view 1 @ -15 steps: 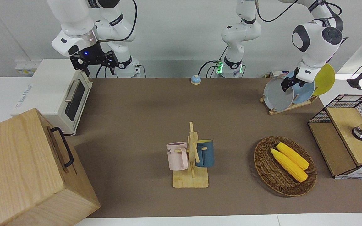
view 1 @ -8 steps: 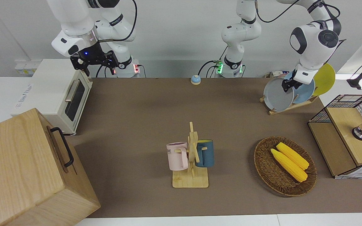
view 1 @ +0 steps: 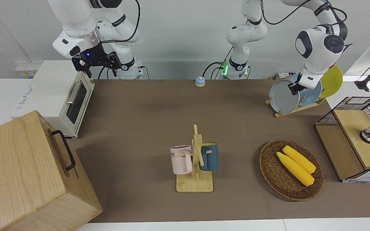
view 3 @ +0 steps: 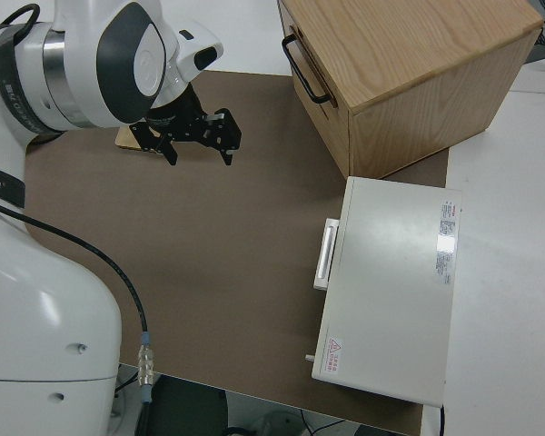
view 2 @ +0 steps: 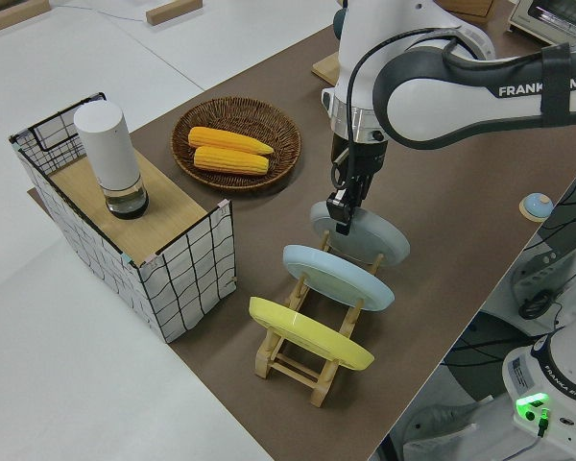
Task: Pick gray plate from low plate rack and place it on table with left arm
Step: 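Close the left gripper on the gray plate rim and tilt it out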
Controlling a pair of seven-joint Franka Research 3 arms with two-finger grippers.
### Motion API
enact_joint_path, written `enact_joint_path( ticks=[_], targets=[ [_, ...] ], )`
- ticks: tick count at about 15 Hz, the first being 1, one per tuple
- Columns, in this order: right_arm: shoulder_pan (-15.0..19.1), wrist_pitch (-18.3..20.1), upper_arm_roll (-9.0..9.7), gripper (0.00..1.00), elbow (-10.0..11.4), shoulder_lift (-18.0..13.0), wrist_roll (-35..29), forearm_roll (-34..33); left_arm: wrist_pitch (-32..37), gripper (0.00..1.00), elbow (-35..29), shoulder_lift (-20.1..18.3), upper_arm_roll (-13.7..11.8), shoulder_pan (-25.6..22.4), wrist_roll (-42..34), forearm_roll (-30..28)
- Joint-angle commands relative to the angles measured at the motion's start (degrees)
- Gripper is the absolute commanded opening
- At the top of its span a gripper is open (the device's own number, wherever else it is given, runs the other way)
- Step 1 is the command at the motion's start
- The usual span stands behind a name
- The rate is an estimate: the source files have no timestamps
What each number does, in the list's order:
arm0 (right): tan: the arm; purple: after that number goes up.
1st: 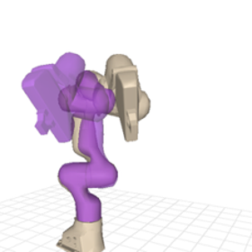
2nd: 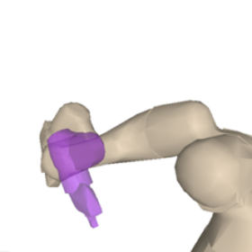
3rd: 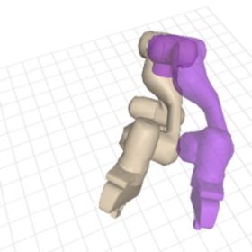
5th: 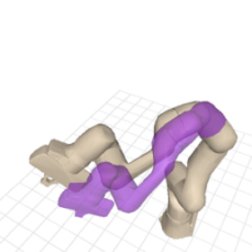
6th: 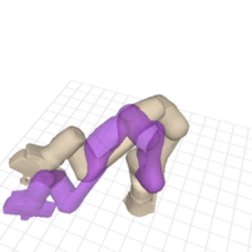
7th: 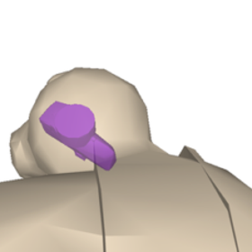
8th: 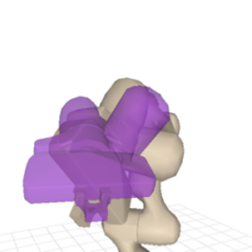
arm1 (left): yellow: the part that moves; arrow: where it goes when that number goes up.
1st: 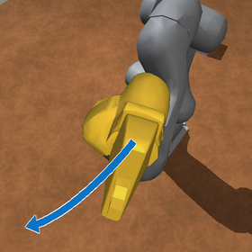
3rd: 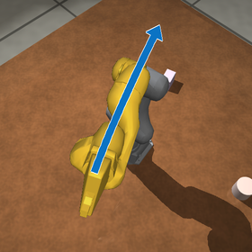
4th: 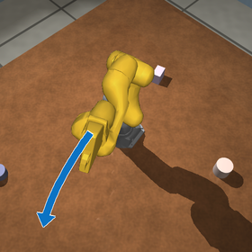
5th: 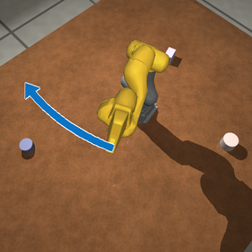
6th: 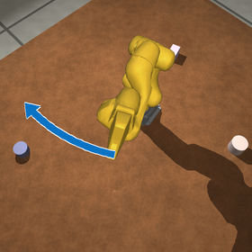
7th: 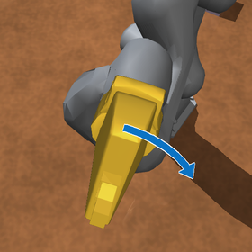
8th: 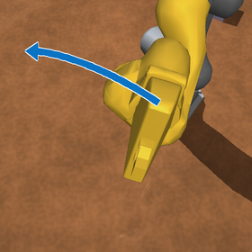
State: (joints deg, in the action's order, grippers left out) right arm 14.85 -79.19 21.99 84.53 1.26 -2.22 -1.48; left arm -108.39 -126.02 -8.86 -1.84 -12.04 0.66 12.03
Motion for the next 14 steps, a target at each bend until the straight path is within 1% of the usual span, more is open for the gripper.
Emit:
enact_joint_path(
  ticks=[1, 3, 5, 10, 14],
  targets=[
    [1.3, 0.7, 1.21, 0.983, -0.4, -0.1, -0.7, -0.4, 0.1, 0.14, 0.7, -0.4, 0.1, 0.9, 0.8, 1.1],
    [1.3, 0.6, 1.21, 0.983, -0.4, -0.1, -0.7, -0.4, 1.7, 0.14, 2.1, -0.4, 0.3, 1.0, 0.8, 1.1],
    [1.3, 0.6, 1.21, 0.983, -0.4, -0.1, -0.7, -0.4, 5.0, 0.14, 4.5, -0.5, 0.3, 1.0, 0.3, 1.0],
    [1.3, 0.6, 1.21, 0.983, -0.4, -0.1, -0.7, -0.4, 14.1, 0.14, 11.5, -0.5, 2.5, 1.0, 0.2, 1.1],
    [1.3, 0.6, 1.21, 0.983, -0.4, -0.1, -0.7, -0.4, 17.5, 0.14, 14.6, -0.7, 3.3, 1.0, 0.1, 1.9]
  ],
)
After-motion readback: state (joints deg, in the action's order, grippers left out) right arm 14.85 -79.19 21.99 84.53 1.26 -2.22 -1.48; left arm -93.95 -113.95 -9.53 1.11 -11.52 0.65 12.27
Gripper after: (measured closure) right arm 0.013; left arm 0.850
